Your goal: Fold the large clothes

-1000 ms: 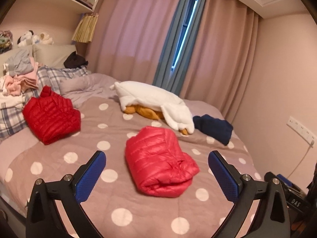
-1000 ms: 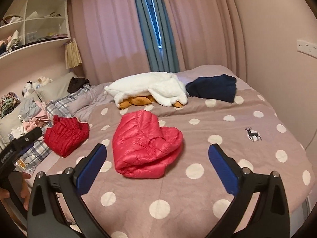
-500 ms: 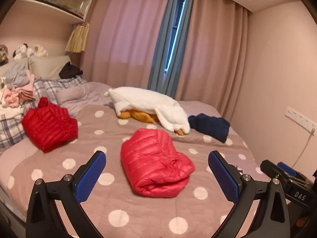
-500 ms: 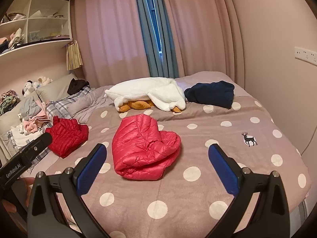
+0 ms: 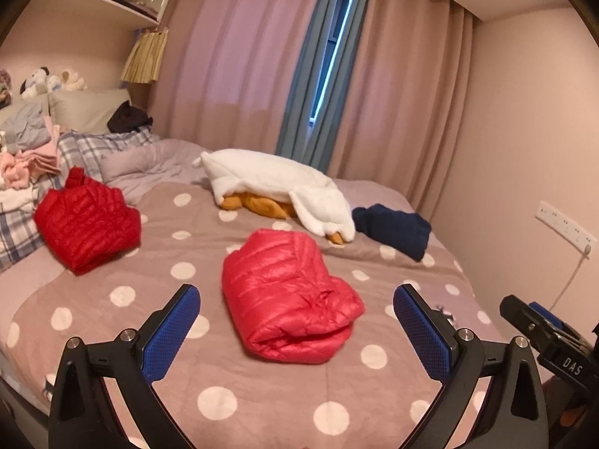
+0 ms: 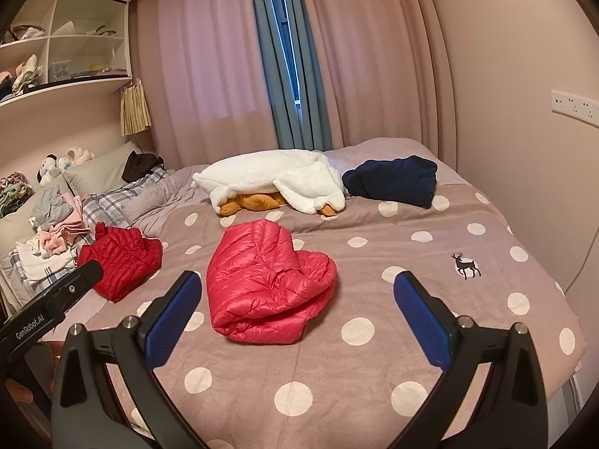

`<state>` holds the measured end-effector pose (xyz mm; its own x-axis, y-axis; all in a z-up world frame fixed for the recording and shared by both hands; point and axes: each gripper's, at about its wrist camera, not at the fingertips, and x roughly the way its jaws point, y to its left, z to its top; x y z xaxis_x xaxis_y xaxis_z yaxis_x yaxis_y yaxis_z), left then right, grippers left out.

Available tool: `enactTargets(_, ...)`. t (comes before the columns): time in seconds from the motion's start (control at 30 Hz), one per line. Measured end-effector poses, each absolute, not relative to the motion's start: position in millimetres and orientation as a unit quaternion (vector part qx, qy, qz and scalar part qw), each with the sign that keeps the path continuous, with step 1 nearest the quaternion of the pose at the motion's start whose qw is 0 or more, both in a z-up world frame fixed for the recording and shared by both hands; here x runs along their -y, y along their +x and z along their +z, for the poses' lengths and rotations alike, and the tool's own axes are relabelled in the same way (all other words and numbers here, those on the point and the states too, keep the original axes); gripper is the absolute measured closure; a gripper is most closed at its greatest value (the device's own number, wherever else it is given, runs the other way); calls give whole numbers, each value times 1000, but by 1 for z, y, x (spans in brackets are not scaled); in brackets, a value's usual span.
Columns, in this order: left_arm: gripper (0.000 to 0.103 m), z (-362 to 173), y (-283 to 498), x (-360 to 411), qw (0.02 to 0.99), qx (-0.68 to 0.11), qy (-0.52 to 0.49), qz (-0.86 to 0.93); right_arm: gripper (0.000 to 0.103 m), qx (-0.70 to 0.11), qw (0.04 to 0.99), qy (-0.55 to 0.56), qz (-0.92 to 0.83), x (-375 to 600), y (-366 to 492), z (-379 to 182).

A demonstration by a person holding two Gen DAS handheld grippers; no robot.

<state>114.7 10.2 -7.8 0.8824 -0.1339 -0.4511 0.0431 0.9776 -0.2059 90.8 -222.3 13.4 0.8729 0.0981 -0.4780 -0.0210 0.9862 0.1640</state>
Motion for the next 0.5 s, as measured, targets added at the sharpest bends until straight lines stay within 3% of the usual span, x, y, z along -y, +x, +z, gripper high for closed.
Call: enactTargets(0.5,1,-9,114,-5,967,-243,-71,-27,0,-254,962,103,14,235,93,9)
